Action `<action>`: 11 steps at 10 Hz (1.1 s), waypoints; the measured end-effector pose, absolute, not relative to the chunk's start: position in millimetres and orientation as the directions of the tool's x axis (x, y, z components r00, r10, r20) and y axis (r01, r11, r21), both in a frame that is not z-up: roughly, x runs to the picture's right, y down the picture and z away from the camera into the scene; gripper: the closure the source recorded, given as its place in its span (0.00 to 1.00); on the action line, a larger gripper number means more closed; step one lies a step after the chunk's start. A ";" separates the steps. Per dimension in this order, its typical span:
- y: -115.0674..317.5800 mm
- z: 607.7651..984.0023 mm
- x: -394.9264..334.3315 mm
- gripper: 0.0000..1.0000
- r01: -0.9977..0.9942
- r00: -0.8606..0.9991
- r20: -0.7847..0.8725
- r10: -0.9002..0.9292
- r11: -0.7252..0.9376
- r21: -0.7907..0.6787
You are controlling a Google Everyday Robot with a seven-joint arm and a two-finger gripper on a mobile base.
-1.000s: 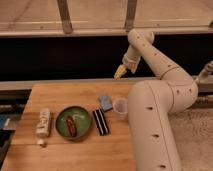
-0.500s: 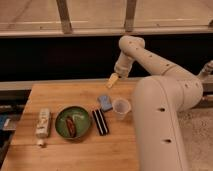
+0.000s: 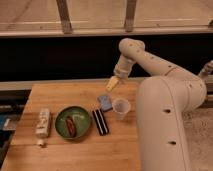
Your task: Wipe the white sponge on the table
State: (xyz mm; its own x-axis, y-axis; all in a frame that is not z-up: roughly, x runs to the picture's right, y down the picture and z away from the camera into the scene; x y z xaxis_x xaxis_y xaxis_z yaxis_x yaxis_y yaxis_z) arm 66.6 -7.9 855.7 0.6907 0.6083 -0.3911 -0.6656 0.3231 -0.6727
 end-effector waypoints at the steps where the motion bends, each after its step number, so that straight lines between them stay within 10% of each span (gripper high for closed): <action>1: -6.4 856.2 66.9 0.20 -0.665 0.693 -0.399 0.600 0.319 -0.675; 11: 67.5 906.1 11.5 0.20 -0.581 0.773 -0.443 0.454 0.226 -0.782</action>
State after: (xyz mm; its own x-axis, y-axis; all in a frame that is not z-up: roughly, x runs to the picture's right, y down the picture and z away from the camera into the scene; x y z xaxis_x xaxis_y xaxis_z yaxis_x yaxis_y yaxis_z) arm 11.5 67.5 906.1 0.7732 0.4539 -0.4429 -0.5807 0.2261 -0.7821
